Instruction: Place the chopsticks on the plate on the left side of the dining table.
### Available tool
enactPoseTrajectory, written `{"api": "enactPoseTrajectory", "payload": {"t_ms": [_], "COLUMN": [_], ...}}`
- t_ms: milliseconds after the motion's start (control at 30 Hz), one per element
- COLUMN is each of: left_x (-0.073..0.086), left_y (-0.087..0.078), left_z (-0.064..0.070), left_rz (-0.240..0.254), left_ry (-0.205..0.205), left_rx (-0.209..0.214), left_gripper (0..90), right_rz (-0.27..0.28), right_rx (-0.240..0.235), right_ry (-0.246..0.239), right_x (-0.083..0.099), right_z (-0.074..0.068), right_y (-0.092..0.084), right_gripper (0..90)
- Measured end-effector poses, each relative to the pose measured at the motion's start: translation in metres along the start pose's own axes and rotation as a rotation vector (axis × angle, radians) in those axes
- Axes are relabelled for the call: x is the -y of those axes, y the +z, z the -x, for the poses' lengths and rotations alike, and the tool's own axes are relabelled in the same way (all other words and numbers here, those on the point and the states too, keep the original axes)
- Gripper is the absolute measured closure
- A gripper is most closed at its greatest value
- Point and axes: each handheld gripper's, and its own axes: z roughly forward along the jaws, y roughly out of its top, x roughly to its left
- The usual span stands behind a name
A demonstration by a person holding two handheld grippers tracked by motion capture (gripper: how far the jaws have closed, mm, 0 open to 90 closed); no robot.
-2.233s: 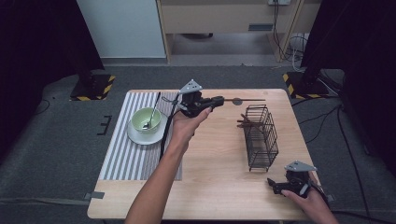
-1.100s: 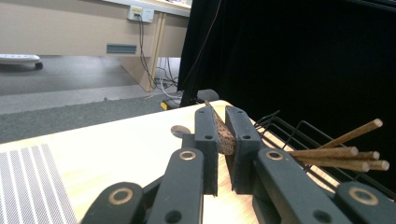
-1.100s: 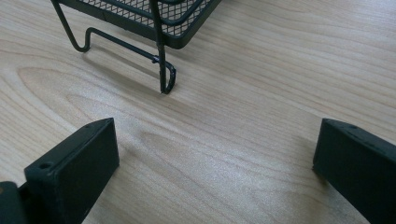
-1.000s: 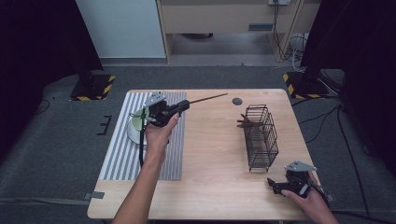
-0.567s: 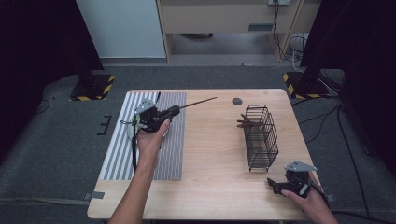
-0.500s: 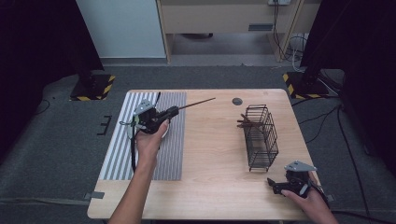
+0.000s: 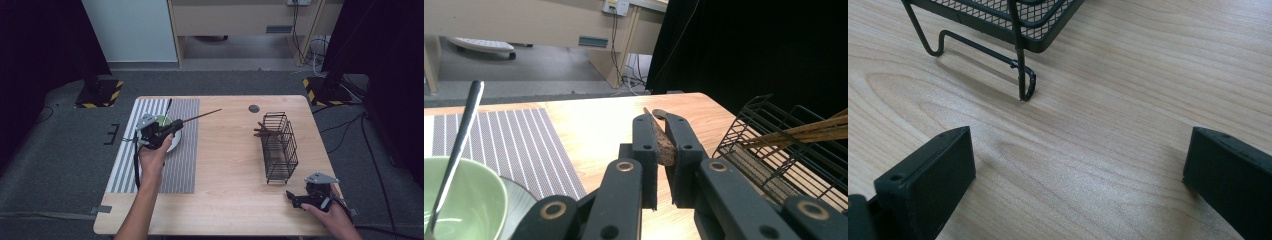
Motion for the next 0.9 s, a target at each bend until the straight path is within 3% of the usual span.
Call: {"api": "enactPoseTrajectory", "payload": {"t_ms": [567, 900], "left_x": [0.014, 0.024], "left_y": [-0.015, -0.028], "left_z": [-0.012, -0.020], "left_rz": [0.000, 0.009], "left_ry": [-0.014, -0.048], "left_rx": [-0.038, -0.068], "left_gripper": [83.7, 83.7], "right_rz": [0.000, -0.001], "right_rx": [0.001, 0.001], "right_ry": [0.001, 0.000], "right_x": [0.000, 0.000], "right_z": [0.000, 0.000], "right_y": [0.000, 0.000], "right_gripper": [0.3, 0.3]}}
